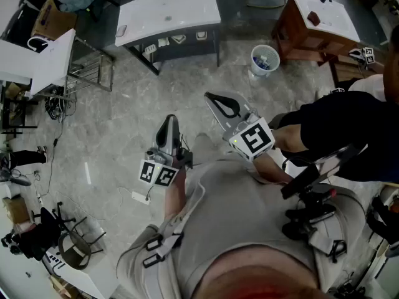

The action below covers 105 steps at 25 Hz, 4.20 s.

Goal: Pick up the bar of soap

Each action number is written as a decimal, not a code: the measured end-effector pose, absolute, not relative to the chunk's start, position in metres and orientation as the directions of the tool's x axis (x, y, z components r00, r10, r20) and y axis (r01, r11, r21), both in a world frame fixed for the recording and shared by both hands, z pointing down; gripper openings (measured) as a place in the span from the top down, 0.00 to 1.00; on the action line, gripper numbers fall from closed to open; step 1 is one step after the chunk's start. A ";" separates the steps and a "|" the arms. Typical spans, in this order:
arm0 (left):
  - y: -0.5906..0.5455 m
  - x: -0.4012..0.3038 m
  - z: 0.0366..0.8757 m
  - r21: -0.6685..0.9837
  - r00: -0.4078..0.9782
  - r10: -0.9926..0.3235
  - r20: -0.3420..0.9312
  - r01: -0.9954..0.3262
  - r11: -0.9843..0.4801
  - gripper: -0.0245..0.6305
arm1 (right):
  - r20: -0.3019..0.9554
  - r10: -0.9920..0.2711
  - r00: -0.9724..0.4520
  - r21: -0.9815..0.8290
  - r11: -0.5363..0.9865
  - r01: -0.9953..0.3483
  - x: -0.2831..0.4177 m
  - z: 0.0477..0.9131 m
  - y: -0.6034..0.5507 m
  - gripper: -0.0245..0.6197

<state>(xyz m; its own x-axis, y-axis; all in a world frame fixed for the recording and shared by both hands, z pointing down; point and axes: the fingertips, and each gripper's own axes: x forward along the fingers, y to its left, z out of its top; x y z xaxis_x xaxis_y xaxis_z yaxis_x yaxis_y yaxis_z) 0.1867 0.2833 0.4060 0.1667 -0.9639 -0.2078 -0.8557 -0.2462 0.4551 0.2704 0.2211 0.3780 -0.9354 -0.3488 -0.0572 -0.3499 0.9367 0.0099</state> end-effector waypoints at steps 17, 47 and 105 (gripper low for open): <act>0.398 0.260 0.391 0.451 0.077 -0.981 -0.175 -0.880 -0.150 0.96 | 0.012 -0.286 -0.958 -0.029 0.958 -0.286 0.341 0.389 0.316 0.96; 0.389 0.208 0.404 0.340 -0.152 -0.985 -0.081 -0.933 0.116 0.96 | 0.092 -0.136 -0.986 -0.132 0.980 -0.147 0.288 0.424 0.278 0.96; 0.238 -0.072 0.447 0.274 0.016 -0.994 -0.109 -0.961 -0.046 0.96 | 0.213 -0.258 -0.942 -0.063 0.959 -0.277 0.027 0.450 0.143 0.96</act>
